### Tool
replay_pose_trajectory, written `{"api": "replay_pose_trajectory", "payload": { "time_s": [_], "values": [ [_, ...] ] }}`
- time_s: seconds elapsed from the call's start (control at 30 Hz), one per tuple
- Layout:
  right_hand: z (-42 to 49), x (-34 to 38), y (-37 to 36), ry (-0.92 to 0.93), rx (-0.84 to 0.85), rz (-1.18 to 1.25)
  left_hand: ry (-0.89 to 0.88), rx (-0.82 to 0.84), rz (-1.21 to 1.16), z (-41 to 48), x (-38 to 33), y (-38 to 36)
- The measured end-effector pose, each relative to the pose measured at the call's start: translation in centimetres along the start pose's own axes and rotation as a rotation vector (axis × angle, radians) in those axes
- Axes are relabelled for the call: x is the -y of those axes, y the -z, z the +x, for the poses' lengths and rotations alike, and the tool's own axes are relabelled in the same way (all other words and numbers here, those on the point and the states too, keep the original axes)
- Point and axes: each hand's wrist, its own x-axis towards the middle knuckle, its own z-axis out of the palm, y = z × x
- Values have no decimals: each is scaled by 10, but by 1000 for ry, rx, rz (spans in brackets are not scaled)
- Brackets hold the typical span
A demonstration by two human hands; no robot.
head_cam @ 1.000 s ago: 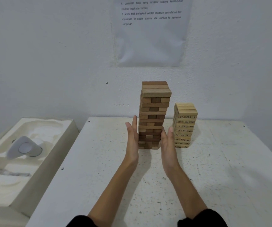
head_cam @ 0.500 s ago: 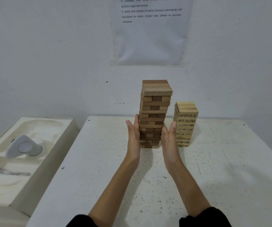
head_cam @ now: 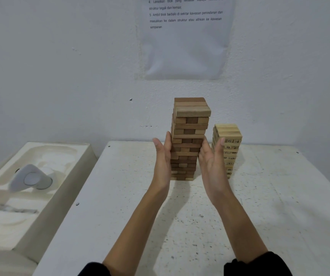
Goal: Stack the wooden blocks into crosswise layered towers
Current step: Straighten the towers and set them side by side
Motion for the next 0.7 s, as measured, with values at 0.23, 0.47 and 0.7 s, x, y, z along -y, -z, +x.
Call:
{"api": "replay_pose_trajectory", "payload": {
  "time_s": [0.23,0.47,0.7],
  "values": [
    [-6,1,-5,11,-8,-118,23,-1,20,-3,-2,0],
    [-7,1,-3,11,-17,-151,18,-19,10,-2,-2,0],
    [-3,12,-1,17,-62,-26,-43,-103,92,-9,-16,-7]
  ]
}}
